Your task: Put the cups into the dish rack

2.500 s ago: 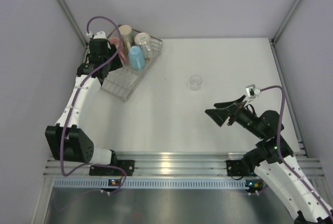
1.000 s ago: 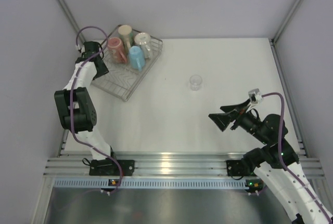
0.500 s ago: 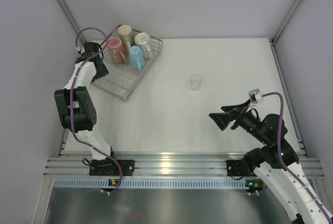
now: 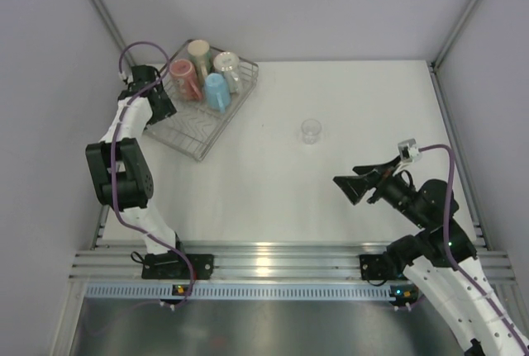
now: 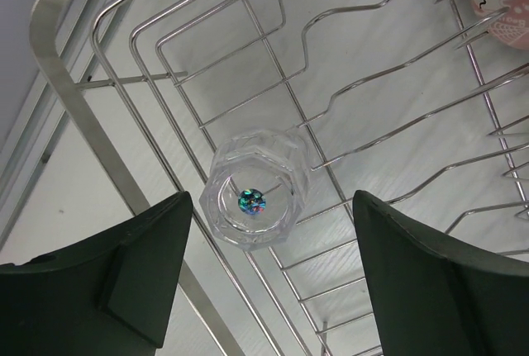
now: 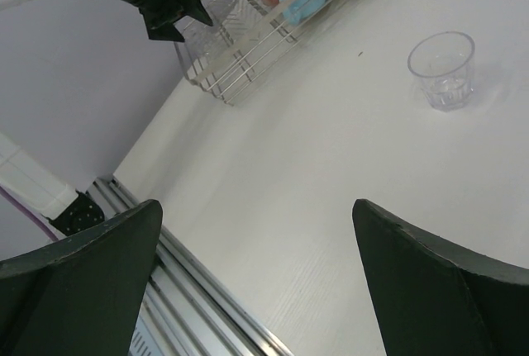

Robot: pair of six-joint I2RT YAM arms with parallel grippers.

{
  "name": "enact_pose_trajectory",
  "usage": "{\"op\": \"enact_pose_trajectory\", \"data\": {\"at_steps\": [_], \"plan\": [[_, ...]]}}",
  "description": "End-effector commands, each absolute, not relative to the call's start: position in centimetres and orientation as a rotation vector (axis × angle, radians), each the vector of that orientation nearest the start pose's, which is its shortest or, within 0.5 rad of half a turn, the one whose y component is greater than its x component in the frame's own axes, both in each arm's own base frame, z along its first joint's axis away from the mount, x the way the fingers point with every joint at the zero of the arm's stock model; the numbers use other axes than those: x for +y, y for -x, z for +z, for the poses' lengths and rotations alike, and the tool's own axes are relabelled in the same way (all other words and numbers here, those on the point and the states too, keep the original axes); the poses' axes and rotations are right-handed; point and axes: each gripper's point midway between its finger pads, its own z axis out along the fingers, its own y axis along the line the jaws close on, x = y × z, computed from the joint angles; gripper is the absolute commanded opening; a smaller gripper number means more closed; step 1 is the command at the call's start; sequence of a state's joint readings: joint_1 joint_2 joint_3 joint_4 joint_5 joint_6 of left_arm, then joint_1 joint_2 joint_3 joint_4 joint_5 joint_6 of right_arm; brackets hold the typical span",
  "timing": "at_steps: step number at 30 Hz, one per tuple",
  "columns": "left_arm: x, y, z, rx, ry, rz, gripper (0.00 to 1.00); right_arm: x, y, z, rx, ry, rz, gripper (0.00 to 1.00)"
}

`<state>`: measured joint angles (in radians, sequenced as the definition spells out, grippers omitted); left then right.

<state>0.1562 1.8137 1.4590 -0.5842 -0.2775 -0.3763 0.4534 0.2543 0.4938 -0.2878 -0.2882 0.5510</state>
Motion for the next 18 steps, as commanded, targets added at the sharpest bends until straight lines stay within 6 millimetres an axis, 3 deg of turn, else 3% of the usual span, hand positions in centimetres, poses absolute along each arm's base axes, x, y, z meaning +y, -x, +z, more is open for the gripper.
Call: {"op": "enact_pose_trajectory", "data": {"at_steps": [1, 3, 6, 8, 10, 11, 13, 15, 16, 17, 18], "plan": [[11.7, -43.5, 16.9, 2.237, 0.790, 0.295, 0.84, 16.3, -17.1, 27.3, 1.668, 0.144, 1.009, 0.99], [11.2, -43.8, 18.4, 2.218, 0.754, 0.255, 0.81, 16.4, -17.7, 27.3, 1.688, 0.136, 0.996, 0.99], [9.3, -43.6, 21.0, 2.198, 0.648, 0.188, 0.85, 16.6, -18.7, 26.8, 1.733, 0.121, 0.969, 0.99], [7.7, -43.0, 22.5, 2.174, 0.601, 0.167, 0.86, 16.6, -19.2, 27.3, 1.733, 0.121, 0.952, 0.99], [5.2, -42.6, 22.8, 2.183, 0.550, 0.097, 0.86, 16.8, -20.0, 27.3, 1.750, 0.118, 0.935, 0.99], [3.4, -42.3, 23.7, 2.173, 0.511, 0.003, 0.86, 16.6, -20.6, 27.3, 1.751, 0.108, 0.908, 0.99], [0.8, -41.6, 23.3, 2.199, 0.450, -0.056, 0.84, 16.6, -21.6, 26.9, 1.779, 0.100, 0.873, 0.99], [-4.9, -40.4, 23.8, 2.195, 0.290, -0.149, 0.84, 16.5, -22.9, 26.5, 1.808, 0.091, 0.814, 0.99], [-6.3, -39.8, 23.8, 2.188, 0.252, -0.153, 0.84, 16.1, -23.6, 26.4, 1.812, 0.083, 0.767, 0.99], [-8.1, -38.6, 22.4, 2.217, 0.196, -0.169, 0.84, 15.9, -24.1, 26.3, 1.821, 0.081, 0.740, 0.99], [-11.4, -37.3, 23.3, 2.193, 0.108, -0.232, 0.84, 16.1, -24.9, 26.1, 1.838, 0.084, 0.717, 0.98]]}}
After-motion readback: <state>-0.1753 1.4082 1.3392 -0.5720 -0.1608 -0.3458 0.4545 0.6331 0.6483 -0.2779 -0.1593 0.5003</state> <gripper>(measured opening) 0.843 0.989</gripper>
